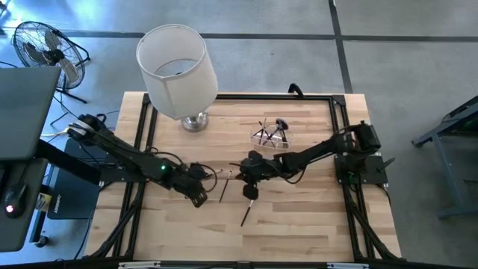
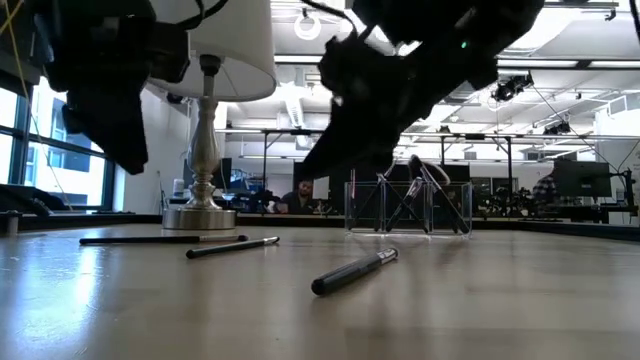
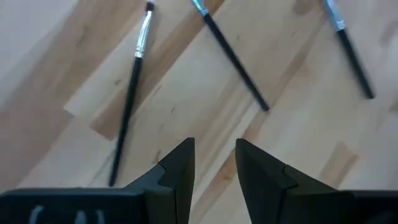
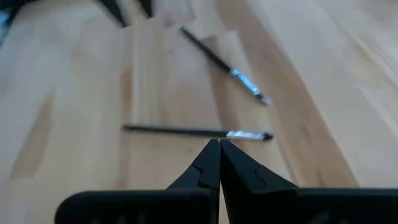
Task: Pick & Place Makeup Supplies
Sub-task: Put the makeup brush into the transparent organizer
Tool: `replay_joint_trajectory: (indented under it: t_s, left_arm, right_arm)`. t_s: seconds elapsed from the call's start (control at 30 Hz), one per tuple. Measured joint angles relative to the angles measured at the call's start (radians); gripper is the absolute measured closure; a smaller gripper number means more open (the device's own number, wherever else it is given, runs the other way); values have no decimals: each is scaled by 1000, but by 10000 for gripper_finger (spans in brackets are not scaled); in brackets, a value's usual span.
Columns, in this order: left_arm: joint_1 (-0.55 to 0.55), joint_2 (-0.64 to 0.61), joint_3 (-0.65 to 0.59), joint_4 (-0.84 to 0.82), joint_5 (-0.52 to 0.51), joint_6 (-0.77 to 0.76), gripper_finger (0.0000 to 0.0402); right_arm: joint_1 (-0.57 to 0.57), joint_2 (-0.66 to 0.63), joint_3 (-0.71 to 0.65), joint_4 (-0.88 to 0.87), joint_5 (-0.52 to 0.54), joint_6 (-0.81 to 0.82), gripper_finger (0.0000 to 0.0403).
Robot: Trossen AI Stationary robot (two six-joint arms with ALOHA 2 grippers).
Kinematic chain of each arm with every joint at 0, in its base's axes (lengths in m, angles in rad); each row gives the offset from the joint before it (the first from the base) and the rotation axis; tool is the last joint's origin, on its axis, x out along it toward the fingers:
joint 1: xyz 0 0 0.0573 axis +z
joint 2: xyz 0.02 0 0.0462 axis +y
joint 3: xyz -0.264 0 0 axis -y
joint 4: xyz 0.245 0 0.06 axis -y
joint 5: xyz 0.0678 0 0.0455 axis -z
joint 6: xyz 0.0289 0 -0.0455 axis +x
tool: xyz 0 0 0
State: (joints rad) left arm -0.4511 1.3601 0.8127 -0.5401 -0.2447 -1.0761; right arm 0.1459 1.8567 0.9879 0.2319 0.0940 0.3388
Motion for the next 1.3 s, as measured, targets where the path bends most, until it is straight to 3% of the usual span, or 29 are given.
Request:
replay_joint_trajectory:
  t_s: [0.37,0.63,1.3]
  left_arm:
    - [-1,-10,-44,82,11,-11,287]
    - [-1,-10,-44,80,41,-2,287]
    - [-1,-9,-44,96,44,-6,287]
  right_arm:
    - [-42,181,-1,227,69,18,403]
    - [-61,205,0,285,102,-9,403]
    - [-93,259,-1,314,13,-32,403]
